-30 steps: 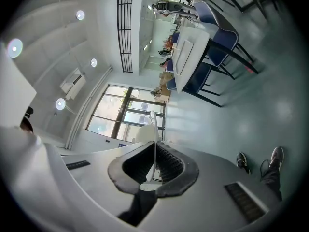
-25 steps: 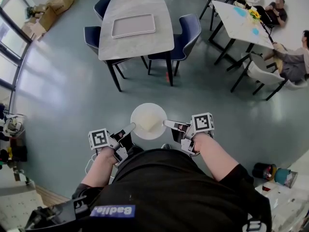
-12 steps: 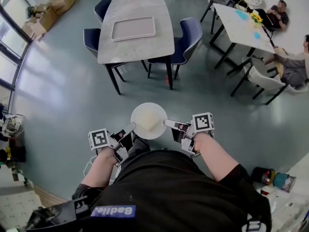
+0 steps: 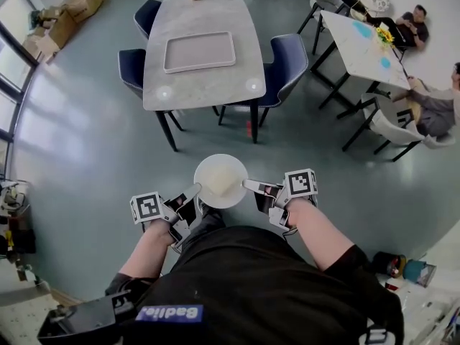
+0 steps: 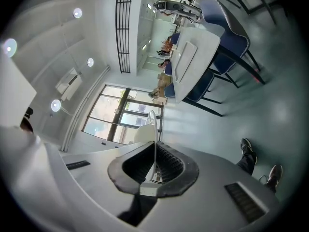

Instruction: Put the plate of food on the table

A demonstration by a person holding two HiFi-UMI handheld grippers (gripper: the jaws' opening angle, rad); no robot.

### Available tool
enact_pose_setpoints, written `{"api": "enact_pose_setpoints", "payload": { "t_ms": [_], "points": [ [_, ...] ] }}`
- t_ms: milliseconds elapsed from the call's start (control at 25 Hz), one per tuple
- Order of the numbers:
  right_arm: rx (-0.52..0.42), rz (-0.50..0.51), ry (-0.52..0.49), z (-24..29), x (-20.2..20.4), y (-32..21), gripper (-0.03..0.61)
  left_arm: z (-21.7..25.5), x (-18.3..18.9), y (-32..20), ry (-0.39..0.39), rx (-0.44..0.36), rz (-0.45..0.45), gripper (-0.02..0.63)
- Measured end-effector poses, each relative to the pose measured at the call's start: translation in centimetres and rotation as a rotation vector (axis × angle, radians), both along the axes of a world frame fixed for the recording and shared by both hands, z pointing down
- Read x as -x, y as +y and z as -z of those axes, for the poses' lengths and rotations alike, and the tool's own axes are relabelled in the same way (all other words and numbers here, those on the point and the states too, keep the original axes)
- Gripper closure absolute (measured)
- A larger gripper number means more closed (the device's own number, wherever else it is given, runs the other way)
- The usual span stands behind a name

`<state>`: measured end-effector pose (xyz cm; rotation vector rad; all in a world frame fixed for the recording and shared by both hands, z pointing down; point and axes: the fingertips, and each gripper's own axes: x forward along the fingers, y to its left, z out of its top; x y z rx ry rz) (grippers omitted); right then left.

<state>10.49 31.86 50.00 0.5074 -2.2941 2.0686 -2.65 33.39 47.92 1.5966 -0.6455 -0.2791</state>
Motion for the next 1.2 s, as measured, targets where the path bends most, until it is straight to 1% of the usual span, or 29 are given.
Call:
{"api": "enact_pose_setpoints", "payload": {
  "t_ms": [200,280,400,520,560,680,720,840,880,960,1000,1200],
  "points": [
    [0.009,-0.034,-0.019,0.7,2.6,-5.0,0.557,0.4,2.3,-5.6,-0.019,-0.017,-0.038,0.597],
    [0.001,-0.042,-0.002,0.6,3.6,-6.9,0.557,0.6,3.2,-7.5,-0.011,-0.015,-0.053,0.597],
    [-0.003,-0.057,0.024,0.7,5.7,-10.1,0.557,1.0,5.6,-11.0,-0.019,-0.013,-0.079,0.597],
    [0.005,-0.084,0.022,1.0,8.0,-13.5,0.557,1.3,7.9,-14.8,-0.037,-0.023,-0.105,0.597],
    [0.004,-0.093,0.017,1.1,8.5,-14.3,0.557,1.4,8.4,-15.7,-0.047,-0.04,-0.117,0.597],
    [0.001,-0.119,0.016,1.3,8.9,-14.9,0.557,1.2,9.5,-17.0,-0.149,-0.125,-0.172,0.597],
    [-0.003,-0.127,0.021,1.4,8.8,-15.0,0.557,1.3,9.6,-17.1,-0.152,-0.131,-0.181,0.597],
    [-0.015,-0.146,0.036,1.4,9.4,-16.1,0.557,1.4,10.2,-18.3,-0.135,-0.134,-0.19,0.597],
    [-0.015,-0.152,0.042,1.4,10.0,-17.0,0.557,1.6,10.6,-19.2,-0.107,-0.118,-0.185,0.597],
    [-0.017,-0.16,0.053,1.5,10.7,-18.8,0.557,2.1,10.8,-20.8,-0.026,-0.076,-0.166,0.597],
    [-0.022,-0.161,0.061,1.5,10.8,-19.3,0.557,2.2,10.9,-21.3,-0.009,-0.069,-0.162,0.597],
    [-0.029,-0.164,0.045,1.8,10.9,-20.6,0.557,2.0,10.9,-22.6,-0.007,-0.073,-0.155,0.597]
  ]
}}
